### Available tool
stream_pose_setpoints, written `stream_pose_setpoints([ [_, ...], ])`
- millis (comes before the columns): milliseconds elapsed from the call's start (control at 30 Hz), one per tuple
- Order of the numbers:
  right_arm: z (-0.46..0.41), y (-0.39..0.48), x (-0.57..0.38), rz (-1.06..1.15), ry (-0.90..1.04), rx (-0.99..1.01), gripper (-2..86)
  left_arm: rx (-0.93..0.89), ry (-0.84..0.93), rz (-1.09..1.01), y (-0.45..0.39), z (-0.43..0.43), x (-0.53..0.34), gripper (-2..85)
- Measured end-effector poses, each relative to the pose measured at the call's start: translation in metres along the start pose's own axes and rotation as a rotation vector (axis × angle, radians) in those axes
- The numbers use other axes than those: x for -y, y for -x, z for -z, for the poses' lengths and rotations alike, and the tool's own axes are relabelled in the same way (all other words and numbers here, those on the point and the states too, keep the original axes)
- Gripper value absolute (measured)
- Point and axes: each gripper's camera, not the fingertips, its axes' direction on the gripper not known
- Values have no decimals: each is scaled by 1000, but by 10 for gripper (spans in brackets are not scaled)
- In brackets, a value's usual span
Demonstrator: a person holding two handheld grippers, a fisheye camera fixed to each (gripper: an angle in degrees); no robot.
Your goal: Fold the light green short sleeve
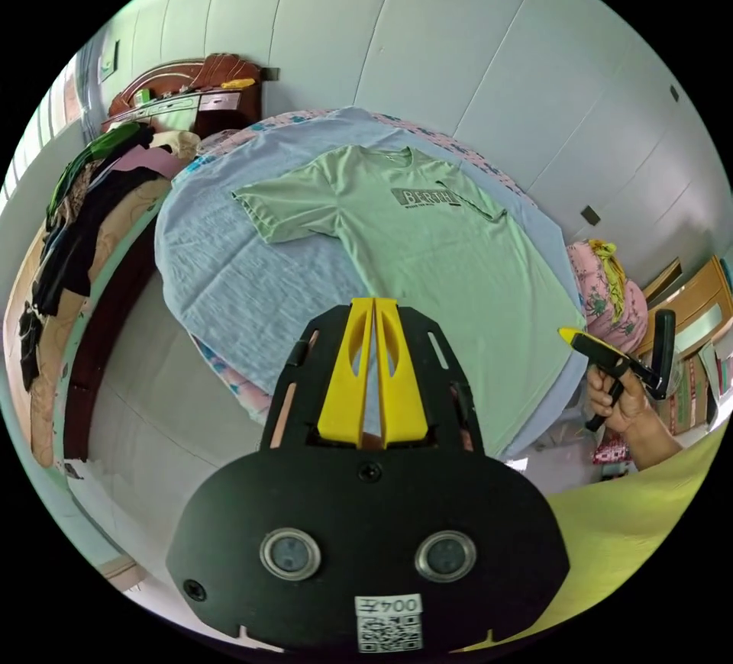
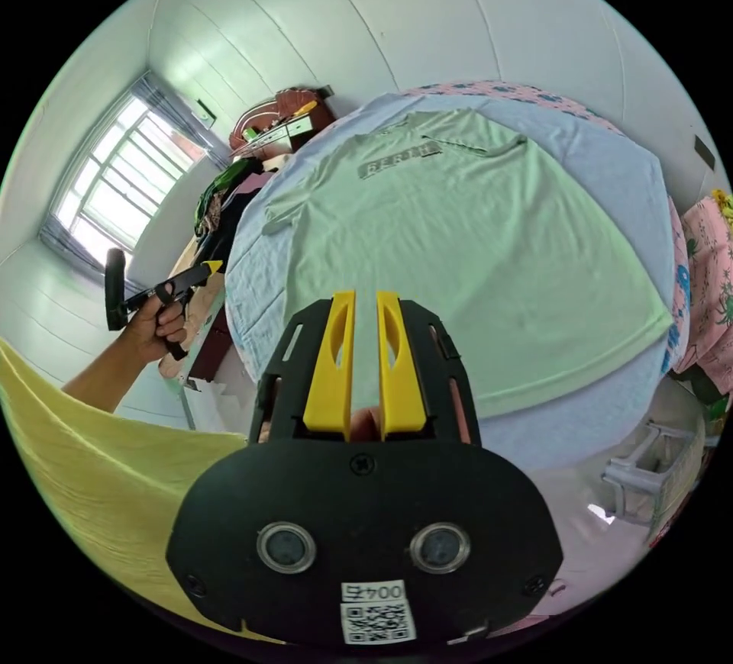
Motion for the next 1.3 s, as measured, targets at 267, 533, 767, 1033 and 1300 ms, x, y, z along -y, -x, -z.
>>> stream_pose_setpoints([
  [267,-157,168,22,21,-54,-129,40,-26,22,-166,149,36,10,8],
  [533,-284,257,72,146,7,-190,60,-39,35,-135,265,35,33,8],
  [767,-381,274,101,236,71,-215,83,26,73,-116,288,11,36,9],
  [1033,-480,291,116,266,115,-354,103,47,124,-269,301,-42,51,17],
  [1300,-563,310,137,213,201,-591,73,53,200,-662,299,-148,88,50],
])
